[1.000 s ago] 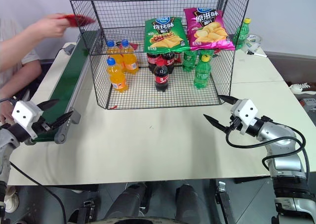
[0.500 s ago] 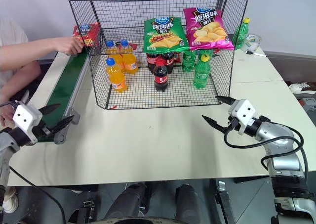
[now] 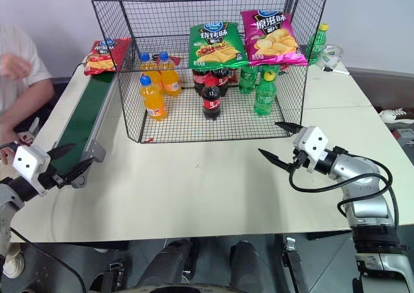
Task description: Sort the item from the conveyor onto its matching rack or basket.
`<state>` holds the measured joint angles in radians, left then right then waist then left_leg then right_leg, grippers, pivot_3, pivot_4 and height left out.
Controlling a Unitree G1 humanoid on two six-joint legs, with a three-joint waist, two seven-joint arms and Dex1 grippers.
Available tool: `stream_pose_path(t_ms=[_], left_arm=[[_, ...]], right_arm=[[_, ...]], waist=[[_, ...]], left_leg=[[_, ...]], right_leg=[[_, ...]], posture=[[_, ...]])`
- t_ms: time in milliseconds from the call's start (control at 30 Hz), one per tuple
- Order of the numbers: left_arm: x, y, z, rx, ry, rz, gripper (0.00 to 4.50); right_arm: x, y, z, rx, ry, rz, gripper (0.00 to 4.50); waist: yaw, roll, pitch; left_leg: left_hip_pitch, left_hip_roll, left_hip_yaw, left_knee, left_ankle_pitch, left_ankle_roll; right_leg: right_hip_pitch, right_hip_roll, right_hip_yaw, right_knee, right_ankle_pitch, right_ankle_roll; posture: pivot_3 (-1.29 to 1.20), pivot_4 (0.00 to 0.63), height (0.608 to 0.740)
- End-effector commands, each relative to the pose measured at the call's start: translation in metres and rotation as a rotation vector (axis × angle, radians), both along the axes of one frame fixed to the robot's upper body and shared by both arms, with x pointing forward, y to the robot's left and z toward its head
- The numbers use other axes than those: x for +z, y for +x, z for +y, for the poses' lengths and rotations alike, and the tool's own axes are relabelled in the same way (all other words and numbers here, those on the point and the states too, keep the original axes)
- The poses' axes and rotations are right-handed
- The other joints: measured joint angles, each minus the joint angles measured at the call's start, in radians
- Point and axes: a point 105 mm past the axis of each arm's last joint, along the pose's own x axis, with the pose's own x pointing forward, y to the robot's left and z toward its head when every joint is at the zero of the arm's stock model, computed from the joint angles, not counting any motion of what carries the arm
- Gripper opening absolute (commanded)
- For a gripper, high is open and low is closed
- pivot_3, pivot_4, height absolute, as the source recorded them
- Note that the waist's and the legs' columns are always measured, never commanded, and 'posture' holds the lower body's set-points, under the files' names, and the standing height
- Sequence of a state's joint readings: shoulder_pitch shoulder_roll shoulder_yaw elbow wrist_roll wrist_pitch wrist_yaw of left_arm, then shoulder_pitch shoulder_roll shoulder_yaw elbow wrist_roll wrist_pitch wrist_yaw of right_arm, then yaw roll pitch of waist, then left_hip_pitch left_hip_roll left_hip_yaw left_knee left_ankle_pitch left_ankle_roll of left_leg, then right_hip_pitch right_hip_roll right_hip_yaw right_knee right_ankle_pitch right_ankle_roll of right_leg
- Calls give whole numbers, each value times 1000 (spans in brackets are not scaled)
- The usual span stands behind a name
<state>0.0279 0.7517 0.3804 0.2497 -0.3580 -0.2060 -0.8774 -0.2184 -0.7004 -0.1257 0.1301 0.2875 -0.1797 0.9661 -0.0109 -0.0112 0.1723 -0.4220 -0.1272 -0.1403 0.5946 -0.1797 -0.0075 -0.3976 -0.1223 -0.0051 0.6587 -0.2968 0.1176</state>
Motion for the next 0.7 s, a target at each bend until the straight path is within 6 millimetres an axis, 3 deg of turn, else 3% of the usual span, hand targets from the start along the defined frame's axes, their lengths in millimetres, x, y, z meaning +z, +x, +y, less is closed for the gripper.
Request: stream_pose_path(t_ms=[33, 400, 533, 700], left_arm=[[14, -2, 8, 36, 35, -70, 3310], [12, -9, 13, 64, 103, -101, 3310], [20, -17, 22, 123, 183, -177, 4447], [26, -34, 22, 114, 356, -277, 4447]], right_arm=[[11, 1, 7, 27, 17, -41, 4500], [10, -3, 22, 82, 40, -25, 4500], [11, -5, 33, 111, 68, -22, 4500], [8, -9, 46, 156, 121, 7, 4500]], waist=[[0, 0, 0], [0, 0, 0], [-1, 0, 0], [0, 0, 0]], left_leg=[[0, 0, 0, 0, 0, 0], [0, 0, 0, 0, 0, 0], [0, 0, 0, -1, 0, 0], [-1, 0, 0, -1, 0, 0]], right_leg=[[0, 0, 0, 0, 0, 0], [0, 0, 0, 0, 0, 0], [0, 0, 0, 0, 0, 0], [0, 0, 0, -3, 0, -1]], posture=[[0, 150, 740], [0, 150, 740], [0, 150, 740], [0, 150, 740]])
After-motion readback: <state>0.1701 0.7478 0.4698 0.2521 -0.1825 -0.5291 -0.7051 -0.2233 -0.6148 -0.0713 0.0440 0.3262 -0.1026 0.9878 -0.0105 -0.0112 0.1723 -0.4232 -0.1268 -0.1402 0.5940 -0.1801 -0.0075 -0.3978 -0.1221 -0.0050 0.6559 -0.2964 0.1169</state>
